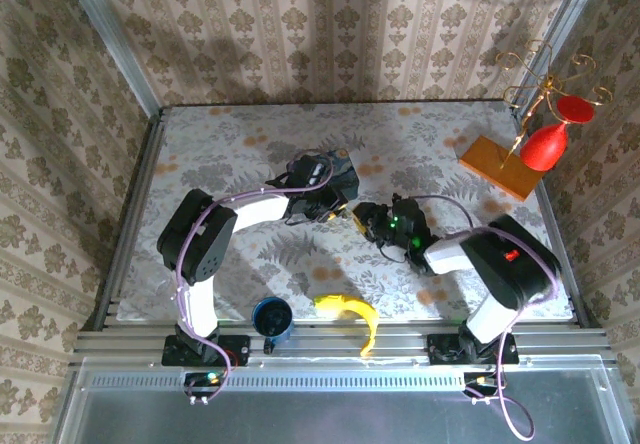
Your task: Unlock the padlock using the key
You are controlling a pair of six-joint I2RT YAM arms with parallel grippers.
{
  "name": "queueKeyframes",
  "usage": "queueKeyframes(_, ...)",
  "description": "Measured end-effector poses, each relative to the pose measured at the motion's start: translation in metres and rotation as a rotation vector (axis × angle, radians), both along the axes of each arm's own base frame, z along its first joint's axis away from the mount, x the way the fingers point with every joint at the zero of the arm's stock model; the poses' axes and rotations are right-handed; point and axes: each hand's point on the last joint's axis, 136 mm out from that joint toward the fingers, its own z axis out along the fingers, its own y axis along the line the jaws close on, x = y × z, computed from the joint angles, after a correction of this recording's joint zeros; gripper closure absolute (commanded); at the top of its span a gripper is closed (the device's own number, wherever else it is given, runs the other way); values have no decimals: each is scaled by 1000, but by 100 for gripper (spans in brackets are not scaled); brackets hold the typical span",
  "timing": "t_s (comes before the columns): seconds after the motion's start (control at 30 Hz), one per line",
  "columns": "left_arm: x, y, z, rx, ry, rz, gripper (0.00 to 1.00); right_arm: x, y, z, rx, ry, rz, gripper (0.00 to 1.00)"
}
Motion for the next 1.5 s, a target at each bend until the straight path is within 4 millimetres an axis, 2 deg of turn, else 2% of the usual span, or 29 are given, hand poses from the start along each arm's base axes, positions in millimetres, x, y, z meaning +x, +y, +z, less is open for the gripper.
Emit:
queueKeyframes(0.07, 0, 0, 0, 0, 0, -1, 100, -1, -6, 17, -84, -40, 3, 67)
queueKeyframes(0.23, 0, 0, 0, 0, 0, -4, 100, -7, -20, 77, -307, -208, 29, 68)
queueKeyframes(0.3, 0, 0, 0, -1, 0, -4, 100, -14, -24, 91, -400, -271, 56, 68)
queueKeyframes(0.37, -1, 0, 0, 0, 0, -5, 100, -24, -27, 97, -490, -312, 94, 71)
queueKeyframes(0.53, -1, 0, 0, -1, 0, -5, 100, -41, -30, 78, -689, -320, 212, 75)
queueKeyframes(0.67, -1, 0, 0, -1, -1, -5, 100, -45, -20, 62, -760, -303, 298, 76)
queueKeyframes(1.07, -3, 0, 1, -1, 6, -17, 100, -20, 19, 22, -750, -221, 415, 76)
queueKeyframes(1.5, -3, 0, 1, 0, 6, -19, 100, -8, 21, -1, -702, -157, 436, 77)
